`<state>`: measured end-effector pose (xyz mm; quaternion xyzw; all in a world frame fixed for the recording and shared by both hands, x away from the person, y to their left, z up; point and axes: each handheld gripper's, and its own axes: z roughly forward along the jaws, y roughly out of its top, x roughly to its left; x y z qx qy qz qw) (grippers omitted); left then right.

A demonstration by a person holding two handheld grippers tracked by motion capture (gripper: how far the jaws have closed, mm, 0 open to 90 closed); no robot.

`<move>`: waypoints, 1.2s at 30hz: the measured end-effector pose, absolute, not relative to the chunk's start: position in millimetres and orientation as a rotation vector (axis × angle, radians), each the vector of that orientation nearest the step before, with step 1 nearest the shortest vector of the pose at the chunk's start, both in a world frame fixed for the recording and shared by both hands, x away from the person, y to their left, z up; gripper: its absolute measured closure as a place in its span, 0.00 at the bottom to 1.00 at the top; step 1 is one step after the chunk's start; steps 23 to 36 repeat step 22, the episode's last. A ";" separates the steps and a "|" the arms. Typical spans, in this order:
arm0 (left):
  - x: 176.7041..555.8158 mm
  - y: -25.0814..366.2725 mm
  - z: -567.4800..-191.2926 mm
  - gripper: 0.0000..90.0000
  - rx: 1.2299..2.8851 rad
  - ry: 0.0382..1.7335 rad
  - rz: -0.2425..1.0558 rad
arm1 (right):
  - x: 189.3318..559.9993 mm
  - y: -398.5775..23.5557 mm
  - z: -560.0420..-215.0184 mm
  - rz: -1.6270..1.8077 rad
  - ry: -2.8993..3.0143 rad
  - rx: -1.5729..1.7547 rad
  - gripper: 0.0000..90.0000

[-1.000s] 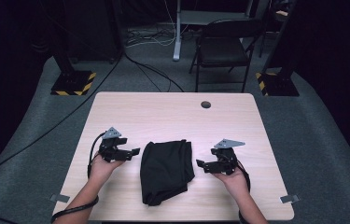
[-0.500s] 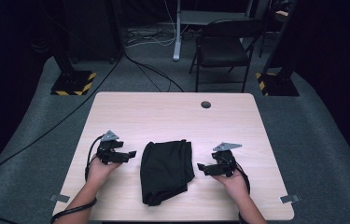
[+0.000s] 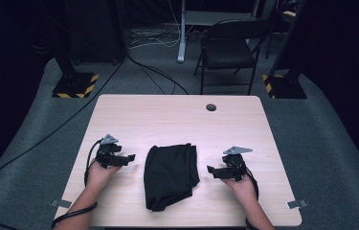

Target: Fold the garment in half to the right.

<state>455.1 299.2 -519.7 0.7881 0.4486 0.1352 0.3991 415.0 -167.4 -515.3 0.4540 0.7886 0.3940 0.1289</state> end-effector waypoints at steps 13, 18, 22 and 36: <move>462.2 308.4 -521.3 0.18 1.981 1.178 0.378 | 416.0 -176.0 -518.0 1.111 2.250 1.369 0.17; 466.5 314.9 -521.6 0.18 1.950 1.247 0.415 | 415.1 -183.5 -519.5 1.110 2.209 1.399 0.16; 467.8 318.3 -520.0 0.16 1.922 1.276 0.444 | 413.9 -189.9 -518.8 1.134 2.157 1.418 0.11; 467.8 318.3 -520.0 0.16 1.922 1.276 0.444 | 413.9 -189.9 -518.8 1.134 2.157 1.418 0.11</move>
